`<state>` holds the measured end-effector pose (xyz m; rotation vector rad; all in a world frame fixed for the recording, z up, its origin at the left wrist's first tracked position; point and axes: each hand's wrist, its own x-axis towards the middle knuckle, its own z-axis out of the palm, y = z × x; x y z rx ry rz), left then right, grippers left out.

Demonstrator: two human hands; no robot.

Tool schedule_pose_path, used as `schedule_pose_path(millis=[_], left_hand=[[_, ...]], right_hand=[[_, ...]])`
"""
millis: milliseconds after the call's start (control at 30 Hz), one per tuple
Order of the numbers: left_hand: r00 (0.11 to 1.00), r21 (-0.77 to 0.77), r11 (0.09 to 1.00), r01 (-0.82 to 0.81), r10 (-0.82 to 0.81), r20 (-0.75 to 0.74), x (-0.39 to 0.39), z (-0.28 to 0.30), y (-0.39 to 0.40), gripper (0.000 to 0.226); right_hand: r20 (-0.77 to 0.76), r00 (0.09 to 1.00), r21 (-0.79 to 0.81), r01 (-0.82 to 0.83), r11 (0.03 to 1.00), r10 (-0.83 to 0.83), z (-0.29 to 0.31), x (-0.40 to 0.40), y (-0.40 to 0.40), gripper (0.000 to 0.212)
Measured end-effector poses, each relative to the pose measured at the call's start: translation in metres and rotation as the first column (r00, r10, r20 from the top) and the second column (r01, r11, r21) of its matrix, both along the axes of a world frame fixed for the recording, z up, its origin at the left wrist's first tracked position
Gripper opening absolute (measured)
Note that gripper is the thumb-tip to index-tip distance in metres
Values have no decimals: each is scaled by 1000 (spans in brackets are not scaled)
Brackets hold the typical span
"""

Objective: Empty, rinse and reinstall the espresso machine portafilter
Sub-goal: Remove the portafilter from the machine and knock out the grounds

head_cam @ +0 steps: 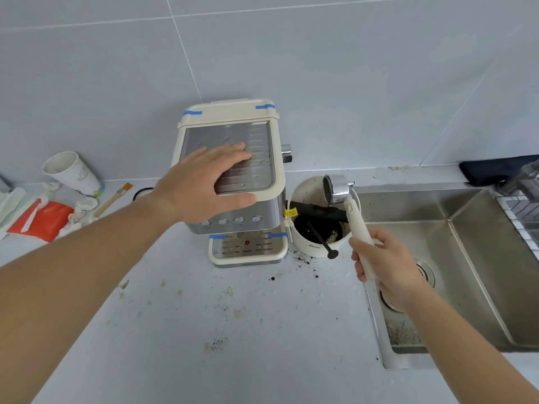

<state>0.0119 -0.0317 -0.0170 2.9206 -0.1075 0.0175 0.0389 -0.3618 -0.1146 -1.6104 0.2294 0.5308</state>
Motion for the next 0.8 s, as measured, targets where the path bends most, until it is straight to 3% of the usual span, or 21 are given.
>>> schedule_pose_path(millis=[133,233,400,800], left_hand=[[1000,-7,1000,12,-12,1,-1,1,-1,84],[1000,-20,1000,17,-18,-12,-2,2,-2,84],[999,-33,999,8,-9,-37,-4,5,-4,82],[993,-25,996,-83,80,-82,-1,11,-19,90]], right_hand=[[-170,985,276,37,960,11,11,-11,2,3],[-230,973,370,85,925,3,14,-21,3,11],[-239,971,433,103,895,4,18,-35,0,39],[-132,989,528,19,849,60,29,-40,-25,43]])
